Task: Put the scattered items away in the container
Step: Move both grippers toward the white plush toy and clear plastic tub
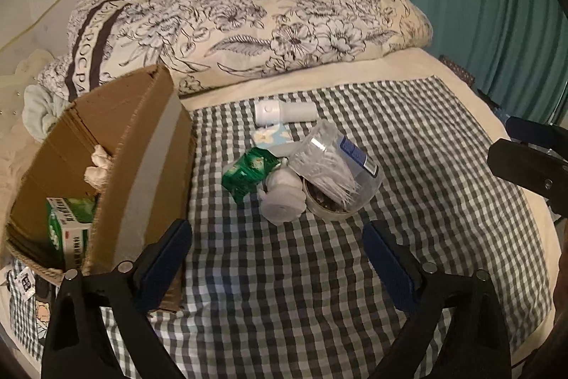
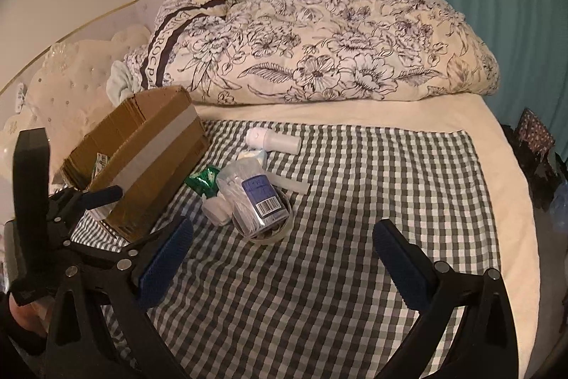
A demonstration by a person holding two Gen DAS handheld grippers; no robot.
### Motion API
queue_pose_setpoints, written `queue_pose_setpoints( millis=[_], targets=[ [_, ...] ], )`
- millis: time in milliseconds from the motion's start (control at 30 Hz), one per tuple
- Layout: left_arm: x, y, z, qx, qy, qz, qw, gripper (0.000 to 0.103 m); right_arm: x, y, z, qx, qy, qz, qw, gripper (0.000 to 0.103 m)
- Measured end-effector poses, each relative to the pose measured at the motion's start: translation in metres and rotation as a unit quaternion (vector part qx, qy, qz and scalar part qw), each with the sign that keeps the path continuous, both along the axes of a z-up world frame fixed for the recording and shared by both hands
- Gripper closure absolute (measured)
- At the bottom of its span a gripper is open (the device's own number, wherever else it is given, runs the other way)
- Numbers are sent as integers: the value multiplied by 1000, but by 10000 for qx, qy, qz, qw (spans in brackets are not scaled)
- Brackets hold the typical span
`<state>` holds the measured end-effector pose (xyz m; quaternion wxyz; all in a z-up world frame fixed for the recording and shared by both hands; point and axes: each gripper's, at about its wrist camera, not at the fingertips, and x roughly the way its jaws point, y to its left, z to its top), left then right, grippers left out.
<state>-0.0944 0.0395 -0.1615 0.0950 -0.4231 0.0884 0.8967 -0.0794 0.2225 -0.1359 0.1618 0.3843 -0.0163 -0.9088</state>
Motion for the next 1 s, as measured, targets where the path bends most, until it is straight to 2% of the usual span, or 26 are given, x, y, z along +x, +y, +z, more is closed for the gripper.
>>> queue_pose_setpoints(
  millis=[100,533,600,667,1000],
  targets=[
    [-7,0,-9,21,-99,-9,9999,6,-5,-2,-8,-3,-108,91,9999,7],
    [-40,-6,-56,-18,-513,30,9987,7,-38,-20,-45,19,-473,298,9984,7],
    [-46,-7,-61,-40,-523,79,9986,9,-43,-23,-50,33,-515,329,9981,7],
    [-53,-10,-67,24,-600,167,9981,17,-49,-27,-55,39,-563,361,9978,7],
    [-73,-13,-90,167,-793,109,9967,17,-73,-34,-74,8,-719,365,9967,8]
  ],
)
